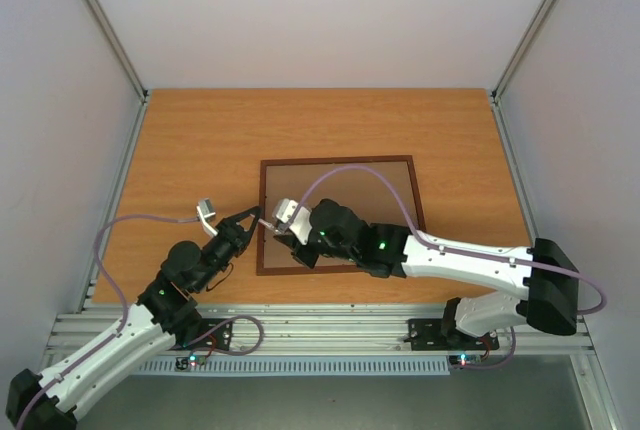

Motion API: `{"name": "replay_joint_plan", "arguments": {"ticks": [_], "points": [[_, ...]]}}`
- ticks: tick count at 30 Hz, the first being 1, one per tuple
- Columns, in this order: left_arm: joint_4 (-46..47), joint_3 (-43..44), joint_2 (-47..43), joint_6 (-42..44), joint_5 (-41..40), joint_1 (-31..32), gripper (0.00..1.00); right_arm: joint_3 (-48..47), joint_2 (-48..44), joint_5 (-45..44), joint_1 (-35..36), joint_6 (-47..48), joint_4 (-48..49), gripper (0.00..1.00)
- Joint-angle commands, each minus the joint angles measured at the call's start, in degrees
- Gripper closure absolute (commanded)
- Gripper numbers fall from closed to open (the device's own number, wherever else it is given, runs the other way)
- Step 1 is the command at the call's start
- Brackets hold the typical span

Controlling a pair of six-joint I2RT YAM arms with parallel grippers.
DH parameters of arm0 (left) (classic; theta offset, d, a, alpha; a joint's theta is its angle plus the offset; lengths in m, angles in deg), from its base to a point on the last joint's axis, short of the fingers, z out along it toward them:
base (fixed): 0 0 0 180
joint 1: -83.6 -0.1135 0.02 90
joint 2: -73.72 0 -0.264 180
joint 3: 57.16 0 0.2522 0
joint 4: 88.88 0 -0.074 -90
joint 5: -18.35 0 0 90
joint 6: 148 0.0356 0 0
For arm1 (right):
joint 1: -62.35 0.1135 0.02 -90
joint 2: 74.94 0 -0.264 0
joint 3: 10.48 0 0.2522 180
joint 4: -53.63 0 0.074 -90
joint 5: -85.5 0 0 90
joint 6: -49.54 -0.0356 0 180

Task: Take the photo out of the frame
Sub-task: Adjust the screwdriver.

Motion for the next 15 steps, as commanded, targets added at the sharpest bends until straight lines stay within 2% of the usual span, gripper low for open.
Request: {"name": "replay_joint_plan", "arguments": {"ticks": [1, 9, 15], "points": [[4.6, -0.8, -0.4, 1.0, -1.6, -0.1, 1.00, -3.6, 3.0, 3.2, -0.6, -1.8, -8.0, 0.74], [4.3, -1.0, -0.9, 1.0, -1.7, -0.1, 1.00, -6.2, 6.2, 4.3, -2.5, -3.7, -10.4, 0.75], [4.0, -1.3, -1.0, 0.7, -2.2, -0.2, 1.00, -8.0, 8.1, 1.0, -2.7, -3.7, -11.9, 0.73]]}}
